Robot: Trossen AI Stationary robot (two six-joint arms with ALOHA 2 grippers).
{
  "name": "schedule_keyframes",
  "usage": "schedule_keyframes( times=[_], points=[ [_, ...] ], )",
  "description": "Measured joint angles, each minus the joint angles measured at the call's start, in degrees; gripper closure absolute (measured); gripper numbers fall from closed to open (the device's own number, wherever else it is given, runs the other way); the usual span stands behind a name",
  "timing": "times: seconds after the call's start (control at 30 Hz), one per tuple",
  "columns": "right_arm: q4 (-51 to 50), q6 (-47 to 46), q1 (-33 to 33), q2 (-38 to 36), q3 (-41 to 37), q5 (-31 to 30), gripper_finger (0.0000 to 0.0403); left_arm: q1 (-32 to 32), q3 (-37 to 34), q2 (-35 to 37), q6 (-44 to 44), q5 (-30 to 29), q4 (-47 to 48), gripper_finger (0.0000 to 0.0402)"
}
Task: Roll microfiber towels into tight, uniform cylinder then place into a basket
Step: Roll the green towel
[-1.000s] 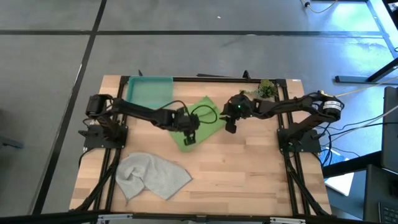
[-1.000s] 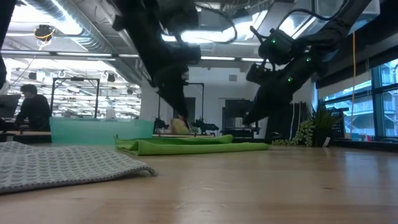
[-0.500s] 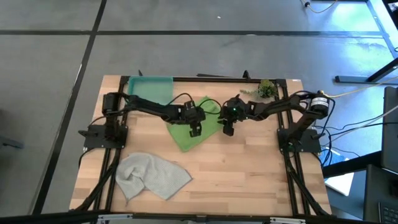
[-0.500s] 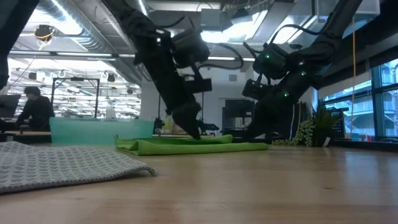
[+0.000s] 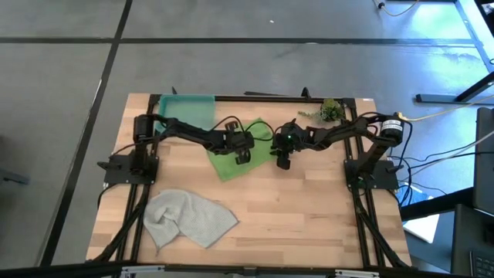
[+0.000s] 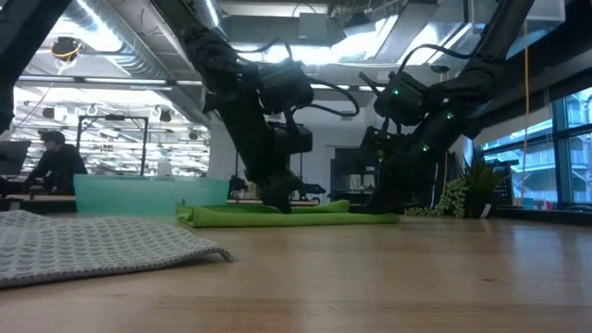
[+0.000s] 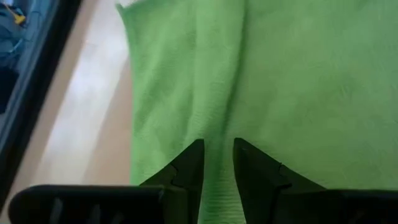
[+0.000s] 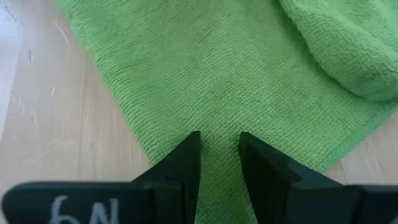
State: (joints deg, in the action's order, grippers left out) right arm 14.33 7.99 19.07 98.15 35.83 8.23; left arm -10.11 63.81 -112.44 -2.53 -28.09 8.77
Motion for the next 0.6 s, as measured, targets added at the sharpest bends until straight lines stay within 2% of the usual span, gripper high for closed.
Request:
schedule_keyframes(
  times=[0.6],
  points=[
    [-0.3, 0.0, 0.0, 0.0, 0.0, 0.0, 0.0289, -8.4, 0.0, 0.1, -0.6, -2.9, -1.9, 0.0319]
  ],
)
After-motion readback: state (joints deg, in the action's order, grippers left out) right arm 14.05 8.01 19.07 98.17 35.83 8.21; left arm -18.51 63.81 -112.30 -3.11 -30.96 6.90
